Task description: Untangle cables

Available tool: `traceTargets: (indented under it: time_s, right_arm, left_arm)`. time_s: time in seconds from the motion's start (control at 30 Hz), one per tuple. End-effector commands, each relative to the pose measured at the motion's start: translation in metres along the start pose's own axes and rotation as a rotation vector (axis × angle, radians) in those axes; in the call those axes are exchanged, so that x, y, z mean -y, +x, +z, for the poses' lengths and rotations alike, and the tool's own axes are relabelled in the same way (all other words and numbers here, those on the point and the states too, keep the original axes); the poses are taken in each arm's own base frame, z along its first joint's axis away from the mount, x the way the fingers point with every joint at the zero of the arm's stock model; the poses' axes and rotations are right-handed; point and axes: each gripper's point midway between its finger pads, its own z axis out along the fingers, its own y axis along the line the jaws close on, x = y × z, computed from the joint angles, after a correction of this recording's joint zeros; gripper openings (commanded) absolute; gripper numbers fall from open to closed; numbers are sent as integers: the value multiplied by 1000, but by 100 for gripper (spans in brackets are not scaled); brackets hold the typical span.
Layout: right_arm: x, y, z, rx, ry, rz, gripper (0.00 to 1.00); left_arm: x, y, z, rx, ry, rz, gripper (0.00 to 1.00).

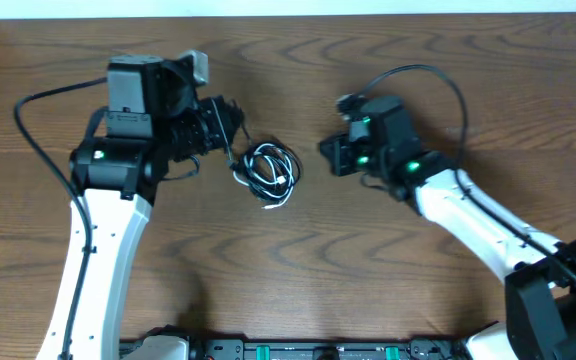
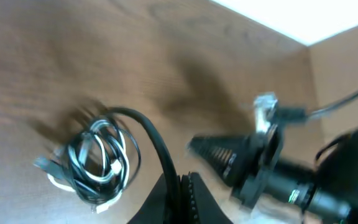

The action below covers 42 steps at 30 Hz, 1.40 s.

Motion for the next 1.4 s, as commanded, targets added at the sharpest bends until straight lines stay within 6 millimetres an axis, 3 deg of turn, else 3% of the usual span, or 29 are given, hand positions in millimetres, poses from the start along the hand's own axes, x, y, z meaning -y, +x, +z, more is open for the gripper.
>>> traceTargets:
  time_s: [0.0, 0.2, 0.27, 0.47, 0.6, 0.63, 0.73, 0.77, 0.83, 1.0, 1.17, 1.27, 1.37]
  right_arm:
    - [32, -32, -36, 91, 60, 68, 9]
    - [96, -49, -102, 162, 199, 156, 10]
    - [114, -50, -125, 183, 242, 184, 11]
    - [154, -48, -185, 252, 354, 244, 13]
    - [168, -45, -207, 276, 394, 275, 13]
    - [169, -44, -208, 277, 399, 281, 13]
    - [170, -42, -209, 270, 402, 281, 14]
    - [170, -41, -208, 267, 401, 278, 14]
    - [169, -41, -208, 265, 398, 273, 15]
    - [164, -42, -206, 259, 367, 260, 15]
    - [157, -42, -202, 248, 339, 236, 17]
    - [152, -42, -198, 239, 331, 214, 18]
    - [150, -42, -196, 234, 326, 207, 19]
  left_arm:
    - [-4, 14, 17, -63, -34, 44, 7]
    - [-5, 36, 65, -154, -107, 102, 7]
    - [3, 43, 86, -180, -96, 136, 7]
    - [51, 86, 158, -264, 10, 226, 7]
    - [95, 130, 198, -303, 103, 318, 8]
    - [102, 139, 204, -310, 114, 338, 17]
    - [108, 156, 215, -300, 73, 391, 70]
    - [107, 157, 215, -292, 54, 400, 84]
    - [105, 153, 214, -276, 28, 406, 93]
    - [97, 117, 188, -235, -5, 367, 94]
    - [74, 66, 131, -155, -51, 366, 95]
    - [51, 46, 102, -126, -97, 364, 95]
    - [16, 39, 89, -161, -170, 346, 95]
